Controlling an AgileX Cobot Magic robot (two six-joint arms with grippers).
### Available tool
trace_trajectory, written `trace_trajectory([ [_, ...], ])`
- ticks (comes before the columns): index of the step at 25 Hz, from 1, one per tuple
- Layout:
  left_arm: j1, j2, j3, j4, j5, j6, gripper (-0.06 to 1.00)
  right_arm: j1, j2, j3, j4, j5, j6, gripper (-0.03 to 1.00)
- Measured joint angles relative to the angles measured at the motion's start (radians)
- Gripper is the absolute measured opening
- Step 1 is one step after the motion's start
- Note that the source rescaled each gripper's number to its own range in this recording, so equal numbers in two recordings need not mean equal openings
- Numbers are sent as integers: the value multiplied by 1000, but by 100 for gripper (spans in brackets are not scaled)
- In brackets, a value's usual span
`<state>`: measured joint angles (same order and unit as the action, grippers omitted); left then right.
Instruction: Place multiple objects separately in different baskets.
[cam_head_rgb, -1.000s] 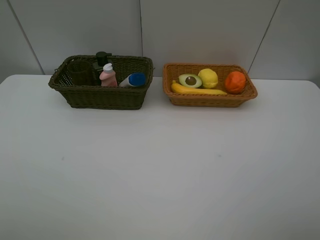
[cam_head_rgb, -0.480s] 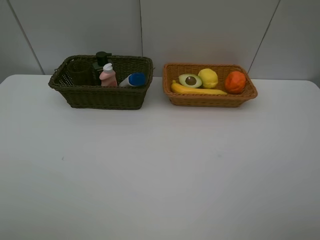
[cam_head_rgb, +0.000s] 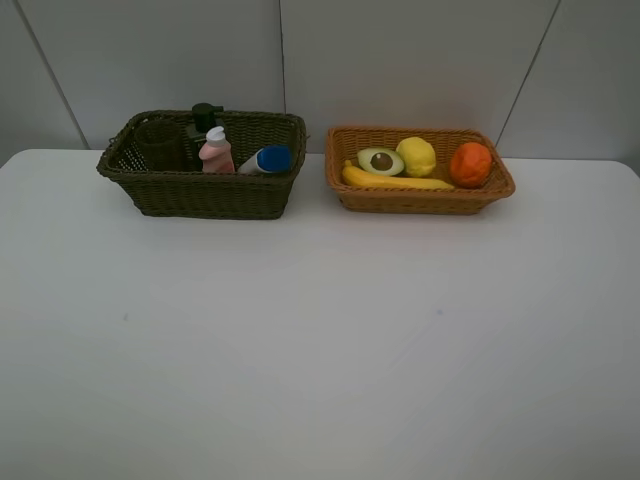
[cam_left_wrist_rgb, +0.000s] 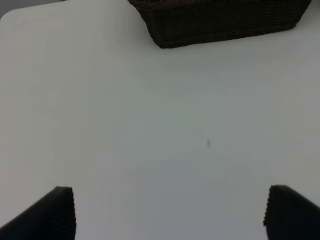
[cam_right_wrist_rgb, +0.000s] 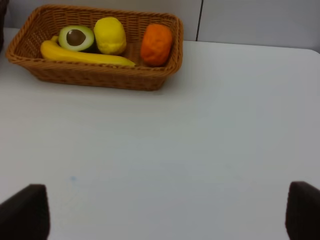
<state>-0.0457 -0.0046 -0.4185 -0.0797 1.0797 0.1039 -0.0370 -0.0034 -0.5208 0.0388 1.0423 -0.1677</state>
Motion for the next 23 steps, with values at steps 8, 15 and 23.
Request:
trace_trajectory([
  [8, 0, 0, 0, 0, 0, 0, 100, 0, 0, 0, 0, 0, 0, 100],
  [15, 0, 0, 0, 0, 0, 0, 100, 0, 0, 0, 0, 0, 0, 100],
  [23, 0, 0, 0, 0, 0, 0, 100, 0, 0, 0, 0, 0, 0, 100],
])
